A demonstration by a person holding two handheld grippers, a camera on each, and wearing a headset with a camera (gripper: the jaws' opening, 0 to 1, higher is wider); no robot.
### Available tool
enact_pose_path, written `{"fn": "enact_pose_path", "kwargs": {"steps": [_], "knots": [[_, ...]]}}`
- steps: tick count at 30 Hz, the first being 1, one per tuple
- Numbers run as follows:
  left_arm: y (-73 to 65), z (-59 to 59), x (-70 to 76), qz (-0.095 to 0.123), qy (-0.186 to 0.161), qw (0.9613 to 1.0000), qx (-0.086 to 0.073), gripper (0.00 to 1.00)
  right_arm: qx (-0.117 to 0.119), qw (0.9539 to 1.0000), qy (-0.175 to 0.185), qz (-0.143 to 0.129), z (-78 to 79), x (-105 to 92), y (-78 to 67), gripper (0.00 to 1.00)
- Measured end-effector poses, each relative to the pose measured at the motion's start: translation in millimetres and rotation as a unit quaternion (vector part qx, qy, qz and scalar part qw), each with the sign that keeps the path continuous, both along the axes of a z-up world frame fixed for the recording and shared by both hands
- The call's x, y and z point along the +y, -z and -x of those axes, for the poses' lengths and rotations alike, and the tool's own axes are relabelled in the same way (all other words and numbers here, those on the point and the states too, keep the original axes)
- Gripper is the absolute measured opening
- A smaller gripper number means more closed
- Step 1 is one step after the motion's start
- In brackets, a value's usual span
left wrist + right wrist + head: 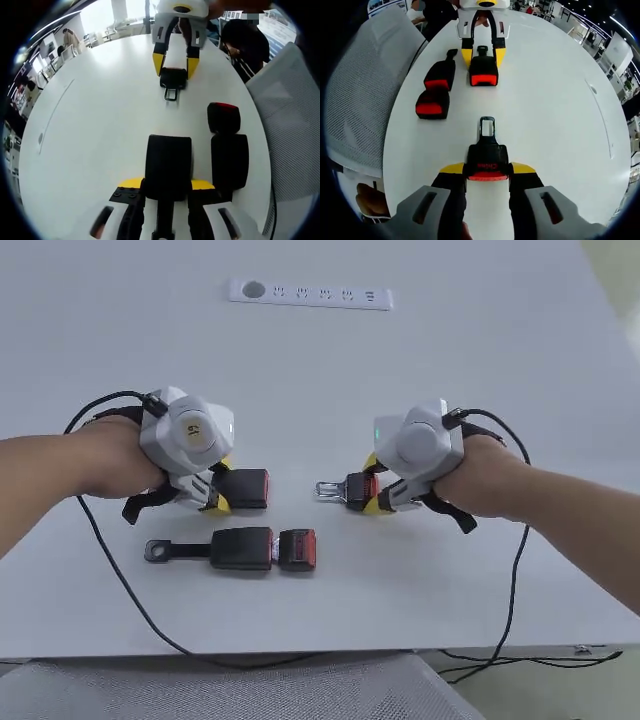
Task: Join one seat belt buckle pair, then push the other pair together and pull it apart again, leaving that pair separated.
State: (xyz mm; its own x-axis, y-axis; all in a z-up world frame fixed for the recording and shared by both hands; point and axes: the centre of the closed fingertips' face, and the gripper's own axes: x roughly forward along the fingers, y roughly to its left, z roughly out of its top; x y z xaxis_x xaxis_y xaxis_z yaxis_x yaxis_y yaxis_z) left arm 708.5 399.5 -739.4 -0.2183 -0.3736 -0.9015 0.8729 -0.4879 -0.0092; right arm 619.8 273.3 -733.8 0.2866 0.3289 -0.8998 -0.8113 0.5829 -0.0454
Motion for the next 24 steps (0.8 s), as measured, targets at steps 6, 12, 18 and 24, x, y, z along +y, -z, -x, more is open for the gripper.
{"fn": "enact_pose_path", "kwargs": {"steps": [6, 12, 18, 24], "knots": [[0.2, 0.1, 0.7, 0.0, 0.0, 1.0, -0.001, 0.33, -0.005, 0.9999, -0.007, -0.005, -11.6, 11.4, 2.2, 0.31], [0.5, -0.1, 1.1, -0.001, -0.002, 1.0, -0.001, 0.33, -0.01, 0.9999, -0.009, -0.01, -21.6, 22.7, 3.0, 0.31], [0.8, -0.6, 0.9, 0.0, -0.002, 1.0, 0.0, 0.33, -0.015, 0.9997, -0.01, -0.015, -31.8, 34.2, 3.8, 0.31], [1.3, -0.9, 0.4, 0.0, -0.005, 1.0, -0.001, 0.33, -0.018, 0.9997, -0.018, -0.003, -37.3, 41.1, 4.1, 0.31]]}}
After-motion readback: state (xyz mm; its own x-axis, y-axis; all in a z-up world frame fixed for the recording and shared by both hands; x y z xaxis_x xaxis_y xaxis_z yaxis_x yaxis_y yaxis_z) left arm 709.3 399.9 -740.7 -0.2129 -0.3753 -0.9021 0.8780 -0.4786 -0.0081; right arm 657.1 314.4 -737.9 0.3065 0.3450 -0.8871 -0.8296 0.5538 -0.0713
